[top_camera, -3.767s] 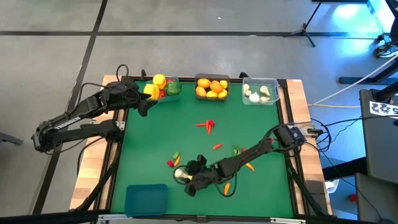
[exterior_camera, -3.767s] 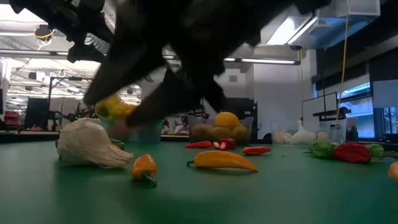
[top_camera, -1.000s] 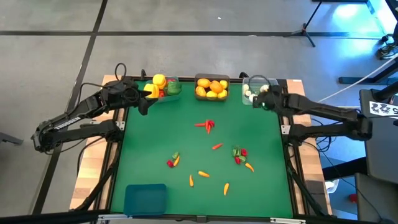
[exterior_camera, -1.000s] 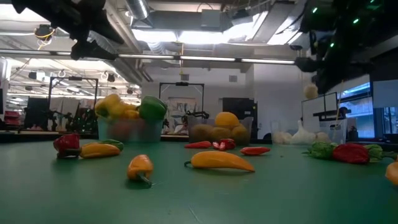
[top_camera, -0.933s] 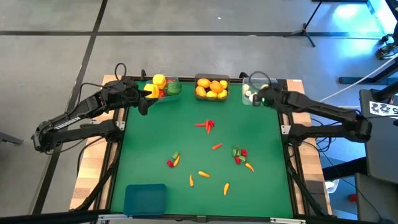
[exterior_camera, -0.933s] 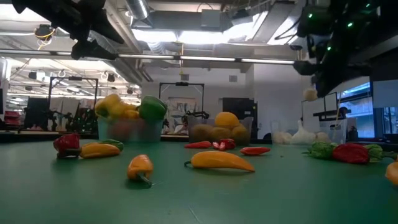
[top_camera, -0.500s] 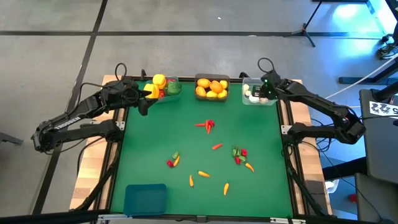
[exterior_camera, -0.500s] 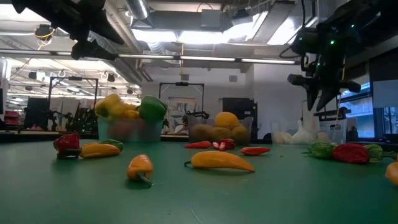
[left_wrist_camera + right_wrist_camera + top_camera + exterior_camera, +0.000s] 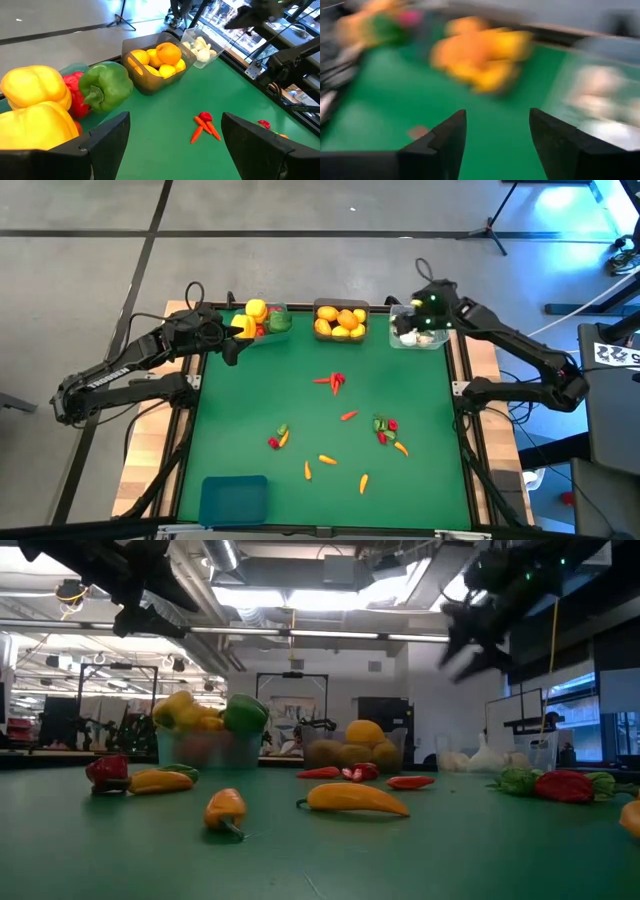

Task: Sort produce into baskets
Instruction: Put the orange chili into the dark blue bin

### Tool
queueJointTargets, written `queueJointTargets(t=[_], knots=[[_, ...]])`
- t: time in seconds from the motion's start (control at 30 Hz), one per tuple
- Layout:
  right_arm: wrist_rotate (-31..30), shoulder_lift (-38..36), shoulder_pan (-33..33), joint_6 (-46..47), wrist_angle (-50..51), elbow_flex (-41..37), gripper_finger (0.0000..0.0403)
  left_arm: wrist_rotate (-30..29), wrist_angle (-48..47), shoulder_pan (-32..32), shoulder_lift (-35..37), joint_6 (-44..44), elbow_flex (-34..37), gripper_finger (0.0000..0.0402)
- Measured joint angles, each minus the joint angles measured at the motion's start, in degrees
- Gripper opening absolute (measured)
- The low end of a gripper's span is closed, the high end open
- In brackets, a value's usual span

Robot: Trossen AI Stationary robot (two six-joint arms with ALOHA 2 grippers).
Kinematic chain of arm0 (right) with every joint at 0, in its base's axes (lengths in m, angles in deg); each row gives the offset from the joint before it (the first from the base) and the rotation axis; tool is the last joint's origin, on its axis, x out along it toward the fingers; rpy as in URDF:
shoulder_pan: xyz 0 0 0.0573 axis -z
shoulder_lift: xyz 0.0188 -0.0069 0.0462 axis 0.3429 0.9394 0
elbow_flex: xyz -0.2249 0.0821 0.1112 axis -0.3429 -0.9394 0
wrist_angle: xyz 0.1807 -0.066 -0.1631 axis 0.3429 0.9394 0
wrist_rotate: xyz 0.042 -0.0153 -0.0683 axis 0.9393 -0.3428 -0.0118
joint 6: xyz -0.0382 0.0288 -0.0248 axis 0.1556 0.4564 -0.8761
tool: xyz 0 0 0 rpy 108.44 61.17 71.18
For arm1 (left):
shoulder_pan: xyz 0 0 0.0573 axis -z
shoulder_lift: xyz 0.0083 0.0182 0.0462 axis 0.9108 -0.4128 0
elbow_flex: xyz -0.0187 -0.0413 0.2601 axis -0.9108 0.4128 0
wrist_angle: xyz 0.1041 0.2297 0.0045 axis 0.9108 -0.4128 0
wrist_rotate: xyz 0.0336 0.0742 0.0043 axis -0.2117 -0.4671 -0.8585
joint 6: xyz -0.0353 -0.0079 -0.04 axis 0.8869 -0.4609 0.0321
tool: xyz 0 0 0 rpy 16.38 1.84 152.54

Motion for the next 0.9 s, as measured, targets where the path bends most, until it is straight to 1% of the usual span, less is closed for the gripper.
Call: queueJointTargets(t=[0.07,0.13,0.3,0.43,0.5,0.57,0.63,0.8,0.9], knots=[[4.1,-0.4,-3.8,-0.5,-2.3,0.3,0.021,0.0,0.0,0.0,0.0,0.3,0.0,0.0308],[4.5,-0.4,-9.1,-1.5,-4.3,0.3,0.0208,0.0,0.0,0.0,0.0,1.1,0.0,0.0308],[-4.4,3.5,-24.1,-6.3,-10.6,0.3,0.0205,0.3,0.2,0.0,0.0,1.8,0.0,0.0308],[-11.1,9.6,-32.2,-10.4,-21.0,0.3,0.0205,0.3,0.2,0.0,0.0,2.9,0.0,0.0308],[-11.9,13.2,-34.8,-13.4,-26.2,0.3,0.0205,0.3,0.1,0.0,0.0,3.1,0.0,0.0308],[-11.9,16.9,-36.5,-16.8,-29.0,0.3,0.0205,0.3,-0.1,0.0,0.0,3.2,0.0,0.0308],[-11.9,20.4,-37.7,-18.1,-30.6,0.3,0.0207,0.3,-0.1,0.0,0.0,3.3,0.0,0.0308],[-12.2,27.4,-37.5,-18.2,-32.6,0.3,0.0223,0.3,-0.1,0.0,0.0,4.2,0.0,0.0308],[-12.1,31.1,-37.6,-19.1,-36.6,0.3,0.0231,0.3,-0.1,0.0,0.0,4.4,0.0,0.0308]])
